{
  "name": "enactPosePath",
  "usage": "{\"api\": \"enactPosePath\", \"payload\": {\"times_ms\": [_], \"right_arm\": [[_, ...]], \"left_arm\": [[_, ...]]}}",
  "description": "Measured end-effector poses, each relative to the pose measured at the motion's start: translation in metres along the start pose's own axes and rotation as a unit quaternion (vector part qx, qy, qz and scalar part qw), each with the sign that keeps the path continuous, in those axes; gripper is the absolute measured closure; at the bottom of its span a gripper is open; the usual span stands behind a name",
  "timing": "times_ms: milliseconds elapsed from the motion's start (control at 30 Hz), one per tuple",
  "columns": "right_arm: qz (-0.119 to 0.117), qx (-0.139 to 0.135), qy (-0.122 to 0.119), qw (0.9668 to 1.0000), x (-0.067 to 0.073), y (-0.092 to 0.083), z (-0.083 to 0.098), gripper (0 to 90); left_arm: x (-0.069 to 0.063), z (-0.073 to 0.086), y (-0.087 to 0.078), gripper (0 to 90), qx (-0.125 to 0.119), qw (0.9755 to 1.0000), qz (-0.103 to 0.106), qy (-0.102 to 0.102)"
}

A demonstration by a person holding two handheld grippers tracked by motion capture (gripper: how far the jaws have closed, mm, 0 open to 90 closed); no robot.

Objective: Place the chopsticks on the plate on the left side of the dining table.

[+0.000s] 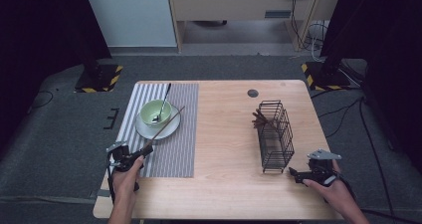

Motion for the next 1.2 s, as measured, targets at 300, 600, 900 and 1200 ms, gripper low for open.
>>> {"api": "enactPosePath", "payload": {"times_ms": [300, 600, 900, 1200], "right_arm": [[0.0, 0.0, 0.0, 1.0, 0.0, 0.0, 0.0, 0.4], [0.0, 0.0, 0.0, 1.0, 0.0, 0.0, 0.0, 0.4], [0.0, 0.0, 0.0, 1.0, 0.0, 0.0, 0.0, 0.4], [0.0, 0.0, 0.0, 1.0, 0.0, 0.0, 0.0, 0.4]], "left_arm": [[0.002, 0.0, 0.001, 79.2, 0.002, 1.0, -0.003, -0.004], [0.002, 0.001, 0.003, 79.5, 0.006, 1.0, -0.005, 0.0], [0.007, -0.001, 0.003, 78.6, 0.003, 1.0, -0.008, -0.006], [0.011, -0.002, 0.004, 77.3, 0.006, 0.9999, -0.011, -0.006]]}}
Point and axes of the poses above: each handheld gripper's, and its own axes: y roughly forward along the jaws, z roughly out of its underside, x roughly to its left, the point moved 3 cm from there along y, roughly forward along the jaws, and after that the axes turned 4 degrees about x, right-handed, at the moved point
